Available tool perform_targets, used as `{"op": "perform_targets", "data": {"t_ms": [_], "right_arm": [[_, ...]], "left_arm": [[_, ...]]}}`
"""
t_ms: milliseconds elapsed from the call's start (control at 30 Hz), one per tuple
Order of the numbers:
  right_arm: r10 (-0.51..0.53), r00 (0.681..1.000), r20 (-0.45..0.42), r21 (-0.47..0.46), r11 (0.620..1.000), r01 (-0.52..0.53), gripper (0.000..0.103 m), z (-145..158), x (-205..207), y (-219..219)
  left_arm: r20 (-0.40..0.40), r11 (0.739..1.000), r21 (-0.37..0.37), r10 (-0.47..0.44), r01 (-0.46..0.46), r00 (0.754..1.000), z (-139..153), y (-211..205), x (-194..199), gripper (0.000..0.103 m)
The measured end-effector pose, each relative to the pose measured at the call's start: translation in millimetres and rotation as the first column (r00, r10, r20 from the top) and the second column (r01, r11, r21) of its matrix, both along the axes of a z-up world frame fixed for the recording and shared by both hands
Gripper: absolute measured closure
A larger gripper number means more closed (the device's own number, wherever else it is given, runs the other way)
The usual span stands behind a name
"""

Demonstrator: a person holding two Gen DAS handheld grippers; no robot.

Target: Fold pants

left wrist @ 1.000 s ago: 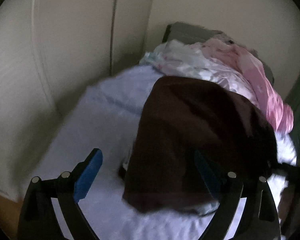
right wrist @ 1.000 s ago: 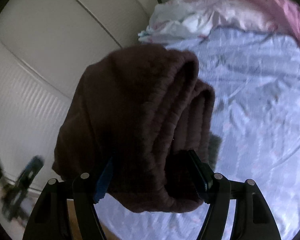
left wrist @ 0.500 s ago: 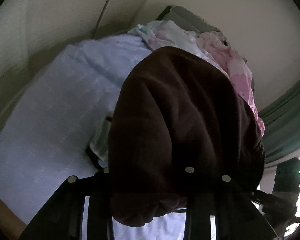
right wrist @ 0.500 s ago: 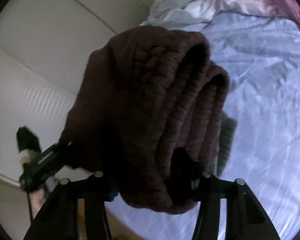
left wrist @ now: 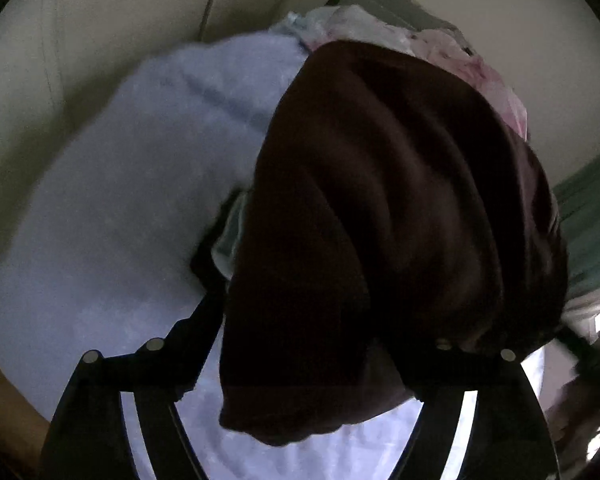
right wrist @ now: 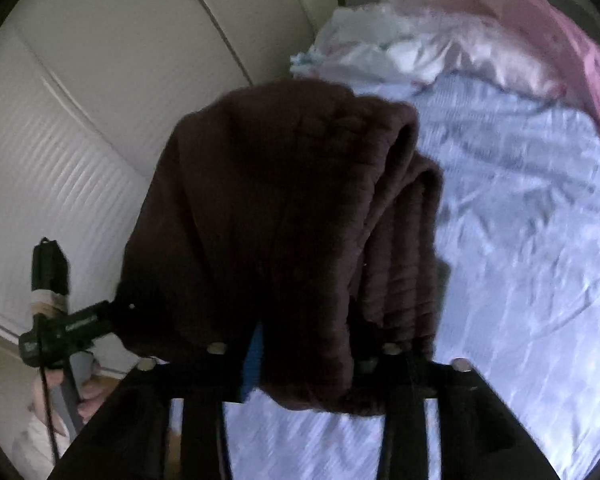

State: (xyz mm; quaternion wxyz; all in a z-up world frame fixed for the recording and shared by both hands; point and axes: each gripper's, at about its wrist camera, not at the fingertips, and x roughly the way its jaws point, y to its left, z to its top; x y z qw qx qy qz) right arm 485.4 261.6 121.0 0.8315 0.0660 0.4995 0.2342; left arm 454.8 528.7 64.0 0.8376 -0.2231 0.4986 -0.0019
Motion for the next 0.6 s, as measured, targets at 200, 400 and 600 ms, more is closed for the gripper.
{"op": "perform_targets", "data": {"t_ms": [200, 400, 600], "right_arm": [[-0.055, 0.991, 0.122, -0.002, 0.998, 0.056, 0.040, 30.6, -0.3, -15.6], [-0.077, 0.991, 0.113, 0.031, 0.997, 0.074, 0.040, 30.0, 4.7, -21.8], [-0.056, 0.991, 0.121, 0.040, 0.998, 0.052, 0.040, 22.9, 1.5, -21.5]], "left_arm": [[-0.011, 0.973, 0.231, -0.013, 0.015, 1.000, 19.9, -19.2, -16.0, 0.018], [0.074, 0.916, 0.399, -0.003, -0.027, 0.997, 46.1, -35.3, -49.8, 0.013], [0.176, 0.861, 0.503, -0.016, -0.076, 0.984, 65.3, -46.4, -59.1, 0.013]]}}
